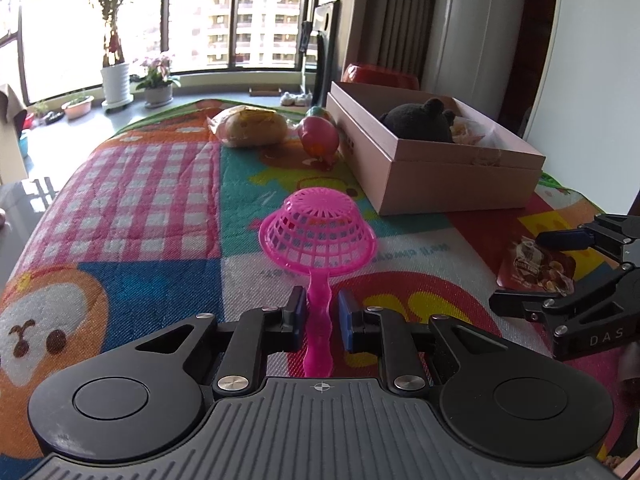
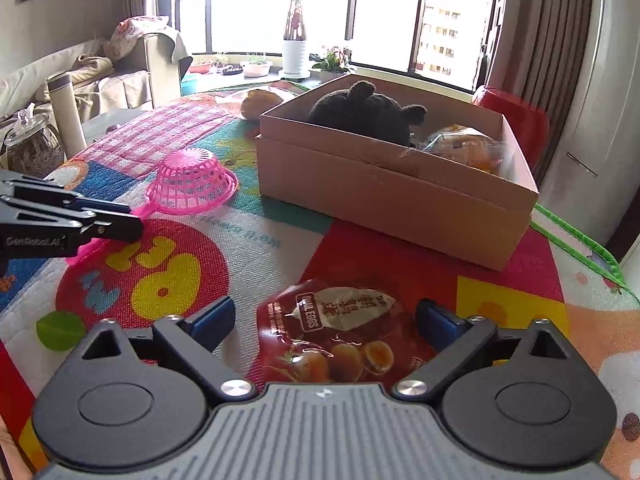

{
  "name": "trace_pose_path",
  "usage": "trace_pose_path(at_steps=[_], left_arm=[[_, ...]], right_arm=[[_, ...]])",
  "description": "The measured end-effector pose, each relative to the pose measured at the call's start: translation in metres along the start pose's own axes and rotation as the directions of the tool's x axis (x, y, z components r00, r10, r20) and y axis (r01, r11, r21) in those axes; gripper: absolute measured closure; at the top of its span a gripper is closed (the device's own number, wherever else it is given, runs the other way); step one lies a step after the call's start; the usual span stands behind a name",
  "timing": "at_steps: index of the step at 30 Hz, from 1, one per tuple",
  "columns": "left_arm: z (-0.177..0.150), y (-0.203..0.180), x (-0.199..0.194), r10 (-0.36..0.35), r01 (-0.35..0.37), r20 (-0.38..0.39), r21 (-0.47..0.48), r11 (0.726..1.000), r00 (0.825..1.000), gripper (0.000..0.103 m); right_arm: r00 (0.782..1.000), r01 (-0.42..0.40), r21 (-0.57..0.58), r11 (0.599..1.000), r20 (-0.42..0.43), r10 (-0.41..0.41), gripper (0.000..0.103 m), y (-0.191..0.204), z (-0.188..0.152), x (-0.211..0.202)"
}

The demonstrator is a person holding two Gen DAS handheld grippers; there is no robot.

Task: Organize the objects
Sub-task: 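Carry the pink strainer into the box with the left tool while the right tool drops the snack bag in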

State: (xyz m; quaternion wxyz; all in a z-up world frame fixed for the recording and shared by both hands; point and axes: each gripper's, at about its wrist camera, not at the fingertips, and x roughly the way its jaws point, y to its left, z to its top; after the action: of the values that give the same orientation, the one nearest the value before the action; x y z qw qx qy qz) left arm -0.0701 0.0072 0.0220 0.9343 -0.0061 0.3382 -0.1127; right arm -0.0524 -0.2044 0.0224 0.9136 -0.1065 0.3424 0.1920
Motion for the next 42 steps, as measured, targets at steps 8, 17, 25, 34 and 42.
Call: trace_pose_path(at_steps=[8,17,25,34,42], left_arm=[[0.005,0.003,-0.001,-0.032,0.032,-0.033,0.007,0.999,0.999,0.087],[0.026,-0.014,-0.051,-0.157,0.154,0.045,0.054,0.987,0.987,0.088],[0.143,-0.059,-0.022,-0.169,0.158,0.229,0.067,0.985,0.959,0.087],[0.172,-0.111,0.109,-0.256,0.263,0.07,-0.112,0.958,0.964,0.086],[0.115,-0.055,0.037,-0.251,0.265,0.168,-0.07,0.962,0.953,0.086]], right_arm=[[1.0,-0.013,0.032,0.999,-0.014,0.013,0.022,0.0,0.002,-0.008],[0.995,0.031,0.069,0.997,0.094,-0.037,0.022,-0.016,0.001,-0.062],[0.984,0.043,0.152,0.987,0.162,-0.067,0.022,-0.037,0.004,-0.079],[0.986,0.055,0.212,0.976,0.144,-0.087,0.022,-0.05,-0.003,-0.071],[0.977,0.078,0.24,0.968,0.175,-0.122,0.022,-0.069,0.004,-0.082]])
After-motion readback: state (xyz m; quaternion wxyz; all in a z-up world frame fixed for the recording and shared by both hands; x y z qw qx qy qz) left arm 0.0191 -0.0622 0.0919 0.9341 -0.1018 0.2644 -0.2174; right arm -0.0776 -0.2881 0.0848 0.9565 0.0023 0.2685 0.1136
